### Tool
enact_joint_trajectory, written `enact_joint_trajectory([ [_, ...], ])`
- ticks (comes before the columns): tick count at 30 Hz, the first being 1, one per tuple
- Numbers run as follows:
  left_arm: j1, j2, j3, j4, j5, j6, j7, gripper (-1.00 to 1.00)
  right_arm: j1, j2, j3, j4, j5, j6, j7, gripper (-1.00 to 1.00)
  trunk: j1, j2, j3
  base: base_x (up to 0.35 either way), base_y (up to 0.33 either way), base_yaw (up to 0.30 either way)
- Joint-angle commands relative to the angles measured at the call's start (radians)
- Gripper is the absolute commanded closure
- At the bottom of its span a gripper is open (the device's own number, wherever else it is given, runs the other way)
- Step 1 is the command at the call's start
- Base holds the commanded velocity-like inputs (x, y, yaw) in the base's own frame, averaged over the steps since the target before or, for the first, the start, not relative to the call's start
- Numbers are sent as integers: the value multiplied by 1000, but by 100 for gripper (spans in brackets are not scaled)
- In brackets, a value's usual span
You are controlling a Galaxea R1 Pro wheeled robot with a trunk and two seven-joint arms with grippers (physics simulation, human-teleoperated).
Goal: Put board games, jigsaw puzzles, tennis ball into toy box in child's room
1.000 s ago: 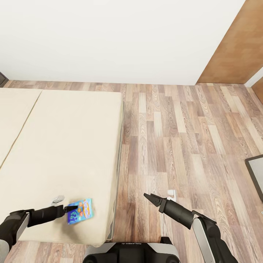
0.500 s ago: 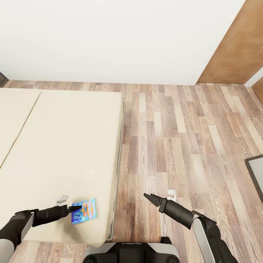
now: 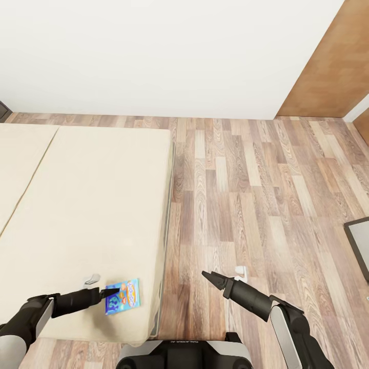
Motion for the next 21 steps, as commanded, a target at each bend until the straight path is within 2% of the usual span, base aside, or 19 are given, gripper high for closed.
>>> enact_joint_trajectory([
  [1, 0, -1, 4, 0, -2, 7, -4, -100, 0, 1, -2, 0, -3, 6, 2, -100, 0, 0, 0, 0, 0, 0],
  [5, 0, -3, 4, 1, -2, 0, -4, -100, 0, 1, -2, 0, -3, 6, 1, -100, 0, 0, 0, 0, 0, 0],
  [13, 0, -30, 3, 1, -2, -4, -3, -100, 0, 0, -2, 2, -2, 6, 0, -100, 0, 0, 0, 0, 0, 0],
  [21, 0, -35, 3, 1, -2, -4, -2, -100, 0, 0, -3, 4, -1, 6, -1, -100, 0, 0, 0, 0, 0, 0],
])
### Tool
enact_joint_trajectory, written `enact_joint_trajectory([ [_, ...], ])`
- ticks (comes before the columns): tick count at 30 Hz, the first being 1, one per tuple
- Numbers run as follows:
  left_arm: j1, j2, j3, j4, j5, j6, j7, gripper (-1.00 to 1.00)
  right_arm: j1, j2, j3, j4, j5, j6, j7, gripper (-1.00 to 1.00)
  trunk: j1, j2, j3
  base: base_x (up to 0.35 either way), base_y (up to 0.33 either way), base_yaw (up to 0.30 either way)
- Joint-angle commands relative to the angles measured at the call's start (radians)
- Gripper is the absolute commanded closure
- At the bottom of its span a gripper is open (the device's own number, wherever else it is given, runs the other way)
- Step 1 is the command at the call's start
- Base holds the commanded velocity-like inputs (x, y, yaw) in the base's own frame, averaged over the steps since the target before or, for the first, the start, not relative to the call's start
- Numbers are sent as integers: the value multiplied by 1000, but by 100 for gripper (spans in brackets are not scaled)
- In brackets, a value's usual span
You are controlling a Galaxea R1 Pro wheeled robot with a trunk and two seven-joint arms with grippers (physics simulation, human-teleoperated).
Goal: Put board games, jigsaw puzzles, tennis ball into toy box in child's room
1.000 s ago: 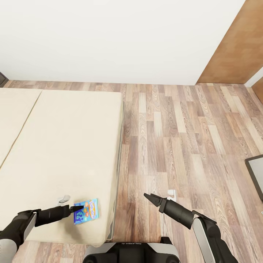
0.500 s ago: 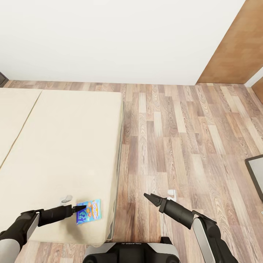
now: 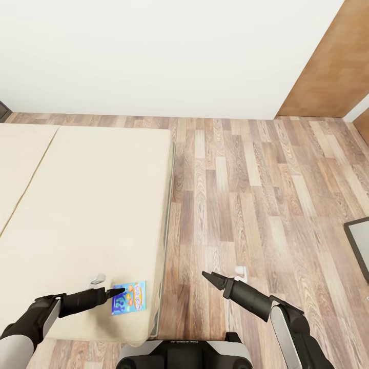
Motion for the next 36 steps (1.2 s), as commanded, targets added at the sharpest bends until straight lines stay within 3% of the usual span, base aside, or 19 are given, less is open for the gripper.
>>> enact_joint_trajectory([
  [1, 0, -1, 4, 0, -2, 10, -4, -100, 0, 1, -2, 0, -3, 6, 2, -100, 0, 0, 0, 0, 0, 0],
  [36, 0, -1, 3, 0, -1, 9, -9, -100, 0, 1, -3, -1, -4, 6, 4, -100, 0, 0, 0, 0, 0, 0],
])
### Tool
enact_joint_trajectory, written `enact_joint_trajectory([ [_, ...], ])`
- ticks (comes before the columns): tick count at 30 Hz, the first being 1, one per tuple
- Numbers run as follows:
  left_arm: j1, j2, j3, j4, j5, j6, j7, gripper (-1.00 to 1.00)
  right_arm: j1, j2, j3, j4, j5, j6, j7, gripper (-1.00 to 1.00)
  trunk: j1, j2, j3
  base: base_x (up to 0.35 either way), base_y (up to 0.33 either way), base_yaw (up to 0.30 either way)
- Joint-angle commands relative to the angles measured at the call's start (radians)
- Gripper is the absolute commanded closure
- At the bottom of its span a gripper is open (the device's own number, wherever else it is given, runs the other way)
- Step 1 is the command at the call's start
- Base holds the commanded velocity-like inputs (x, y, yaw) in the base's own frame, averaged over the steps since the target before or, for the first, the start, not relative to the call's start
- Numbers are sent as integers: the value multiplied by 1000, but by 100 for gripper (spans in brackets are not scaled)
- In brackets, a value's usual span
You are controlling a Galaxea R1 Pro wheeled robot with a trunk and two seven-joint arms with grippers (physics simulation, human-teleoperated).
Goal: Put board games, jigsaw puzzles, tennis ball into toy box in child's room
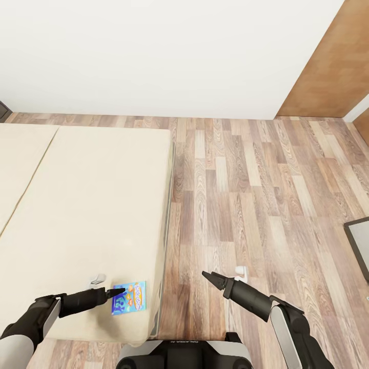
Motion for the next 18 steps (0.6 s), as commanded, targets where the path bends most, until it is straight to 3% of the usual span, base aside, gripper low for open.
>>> enact_joint_trajectory([
  [1, 0, 0, 4, 0, -2, 10, -5, -100, 0, 1, -2, 0, -3, 6, 2, -100, 0, 0, 0, 0, 0, 0],
  [5, 0, 0, -3, 0, -2, 10, -5, -100, 0, 1, -2, 0, -3, 6, 2, -100, 0, 0, 0, 0, 0, 0],
  [12, 0, -2, -88, 0, 2, 8, -6, -100, 0, 1, -2, 0, -3, 6, 2, -100, 0, 0, 0, 0, 0, 0],
  [18, 0, -13, -106, 0, 2, 8, -6, -100, 0, 1, -3, 0, -3, 6, 2, -100, 0, 0, 0, 0, 0, 0],
])
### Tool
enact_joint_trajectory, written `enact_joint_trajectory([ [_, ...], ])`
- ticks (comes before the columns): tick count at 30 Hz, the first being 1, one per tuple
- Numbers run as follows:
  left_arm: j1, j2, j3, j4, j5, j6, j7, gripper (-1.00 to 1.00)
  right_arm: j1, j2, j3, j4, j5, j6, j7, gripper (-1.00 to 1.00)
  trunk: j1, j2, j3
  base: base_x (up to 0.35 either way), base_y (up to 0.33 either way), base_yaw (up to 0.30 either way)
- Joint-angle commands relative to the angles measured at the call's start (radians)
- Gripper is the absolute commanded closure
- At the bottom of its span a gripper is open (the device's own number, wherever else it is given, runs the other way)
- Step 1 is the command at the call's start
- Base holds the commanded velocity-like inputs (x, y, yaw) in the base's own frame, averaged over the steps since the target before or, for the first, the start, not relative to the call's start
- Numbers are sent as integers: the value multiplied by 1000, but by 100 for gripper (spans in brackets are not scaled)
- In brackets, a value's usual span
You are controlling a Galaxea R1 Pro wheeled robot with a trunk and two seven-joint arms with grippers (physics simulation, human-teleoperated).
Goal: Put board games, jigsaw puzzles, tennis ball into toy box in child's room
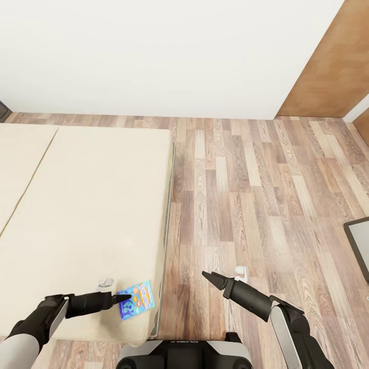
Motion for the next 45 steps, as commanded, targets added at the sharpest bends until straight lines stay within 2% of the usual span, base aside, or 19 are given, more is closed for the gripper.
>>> enact_joint_trajectory([
  [1, 0, -2, 2, 0, -1, 10, -4, -100, 0, 1, -3, 0, -3, 6, 2, -100, 0, 0, 0, 0, 0, 0],
  [23, 0, -3, 1, 0, 0, 10, -7, -100, 0, -1, -3, 0, -3, 6, 2, -100, 0, 0, 0, 0, 0, 0],
  [32, 0, -3, 1, 0, -2, 10, -52, -100, 0, -1, -3, 0, -3, 6, 3, -100, 0, 0, 0, 0, 0, 0],
  [45, 0, -3, 1, 0, -3, 10, -58, -100, 0, 0, -3, 0, -3, 7, 3, -100, 0, 0, 0, 0, 0, 0],
])
